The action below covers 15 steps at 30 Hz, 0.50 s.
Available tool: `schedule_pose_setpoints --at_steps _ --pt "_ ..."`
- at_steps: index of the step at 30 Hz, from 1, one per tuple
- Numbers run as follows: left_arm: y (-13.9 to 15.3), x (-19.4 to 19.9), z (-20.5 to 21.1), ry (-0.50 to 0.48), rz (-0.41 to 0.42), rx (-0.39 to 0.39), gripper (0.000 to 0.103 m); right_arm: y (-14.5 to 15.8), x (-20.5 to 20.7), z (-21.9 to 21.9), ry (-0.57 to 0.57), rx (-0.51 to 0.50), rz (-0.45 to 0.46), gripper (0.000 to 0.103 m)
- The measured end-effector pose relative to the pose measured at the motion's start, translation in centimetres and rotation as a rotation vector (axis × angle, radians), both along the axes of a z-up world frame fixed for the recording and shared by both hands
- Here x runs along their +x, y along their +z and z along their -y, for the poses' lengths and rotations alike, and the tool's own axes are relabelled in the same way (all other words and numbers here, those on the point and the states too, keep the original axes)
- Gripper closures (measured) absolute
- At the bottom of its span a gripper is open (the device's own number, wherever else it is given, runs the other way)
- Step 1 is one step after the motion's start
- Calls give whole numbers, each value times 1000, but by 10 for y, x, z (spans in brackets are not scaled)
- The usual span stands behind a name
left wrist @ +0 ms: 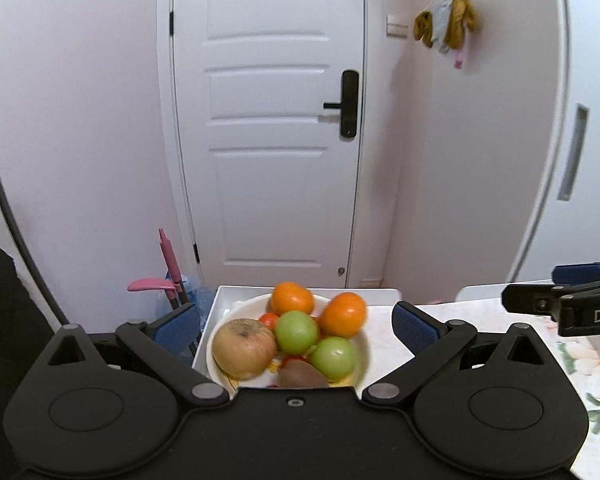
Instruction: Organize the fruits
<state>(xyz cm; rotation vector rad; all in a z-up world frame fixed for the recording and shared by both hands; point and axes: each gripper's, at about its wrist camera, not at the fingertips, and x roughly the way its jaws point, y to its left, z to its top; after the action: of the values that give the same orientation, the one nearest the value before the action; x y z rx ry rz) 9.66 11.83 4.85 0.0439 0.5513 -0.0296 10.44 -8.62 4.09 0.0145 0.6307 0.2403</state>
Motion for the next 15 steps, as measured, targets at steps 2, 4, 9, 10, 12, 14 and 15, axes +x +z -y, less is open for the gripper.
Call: schedule_pose_setpoints --at_steps 2,4,9,10,12,14,15 --pt "6 -17 9 -1 5 -2 0 6 -18 11 -30 -16 -3 0" --pt "10 -32 17 -3 11 1 0 11 -35 20 -49 -26 -2 0" --pt "14 -62 37 -18 17 14 0 15 -69 40 -123 -52 -21 0" --pt "14 -67 39 -22 18 9 0 15 -74 43 -138 -53 -28 0" --pt "13 -77 46 -28 15 7 0 13 -87 49 -163 -48 -24 0" --pt "12 -84 52 -35 13 11 0 10 -96 53 -181 -53 -26 0" --pt "11 -88 55 -39 15 13 0 9 -99 55 -189 -53 -30 0"
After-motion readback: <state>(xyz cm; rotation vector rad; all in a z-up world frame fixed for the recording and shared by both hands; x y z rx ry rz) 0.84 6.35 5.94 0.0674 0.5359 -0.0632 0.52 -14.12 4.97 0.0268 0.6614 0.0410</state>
